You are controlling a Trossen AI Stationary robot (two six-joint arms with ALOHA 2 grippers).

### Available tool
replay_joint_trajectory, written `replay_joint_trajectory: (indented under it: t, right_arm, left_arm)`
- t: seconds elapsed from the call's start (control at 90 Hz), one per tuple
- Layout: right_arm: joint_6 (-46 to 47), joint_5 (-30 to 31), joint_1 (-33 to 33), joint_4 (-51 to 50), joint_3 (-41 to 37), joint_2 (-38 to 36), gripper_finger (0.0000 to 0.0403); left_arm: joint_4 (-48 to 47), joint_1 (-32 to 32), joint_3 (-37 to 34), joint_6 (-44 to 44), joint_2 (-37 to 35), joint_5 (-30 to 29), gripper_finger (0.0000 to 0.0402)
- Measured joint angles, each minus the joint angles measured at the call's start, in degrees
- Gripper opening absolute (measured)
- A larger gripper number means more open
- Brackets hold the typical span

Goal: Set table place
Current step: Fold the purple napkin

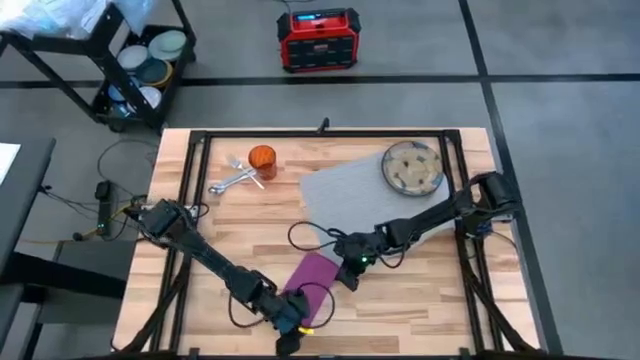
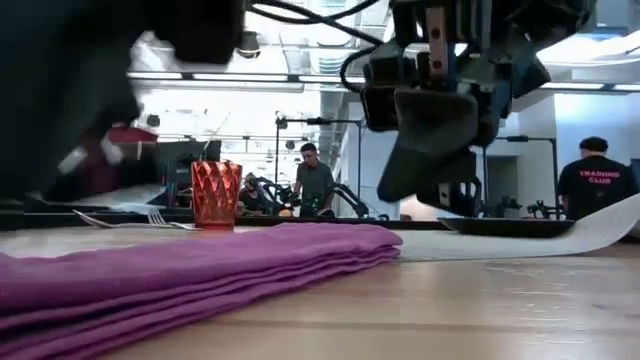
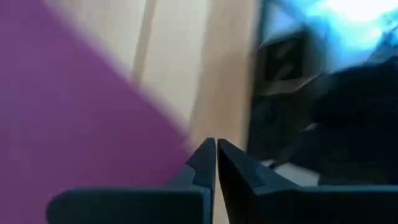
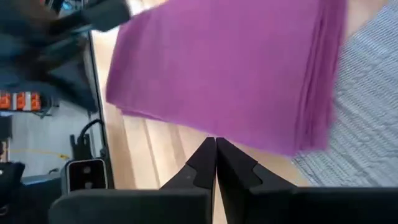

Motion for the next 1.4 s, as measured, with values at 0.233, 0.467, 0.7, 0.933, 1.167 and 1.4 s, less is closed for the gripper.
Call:
replay_joint_trajectory:
  t: [0.233,0.467,0.7,0.933,1.167,1.4]
  right_arm:
    - [0.93,-0.05,-0.13,2.09,-0.02,-1.27,0.0]
    - [0.92,0.02,-0.2,2.58,0.01,-1.74,0.0]
    - [0.08,0.08,-1.2,2.85,0.09,0.41,0.0]
    - [0.25,-2.25,-2.91,1.79,0.08,-0.13,0.0]
    - [-0.03,3.33,0.14,-3.21,0.13,-5.14,0.0]
    - [3.24,8.09,3.53,-9.17,0.0,-5.14,0.0]
  left_arm:
    - [-0.68,0.44,0.07,-0.65,-2.28,1.81,0.0]
    - [-3.84,0.2,0.2,-0.06,-5.93,-2.98,0.0]
    - [-5.87,0.07,-0.13,0.77,-2.31,-2.31,0.0]
    - [-6.56,1.27,-0.01,2.19,-3.43,2.8,0.0]
    - [-12.94,5.03,1.05,14.51,-11.91,-8.04,0.0]
    - [-19.35,14.1,0.1,29.17,-9.94,-13.46,0.0]
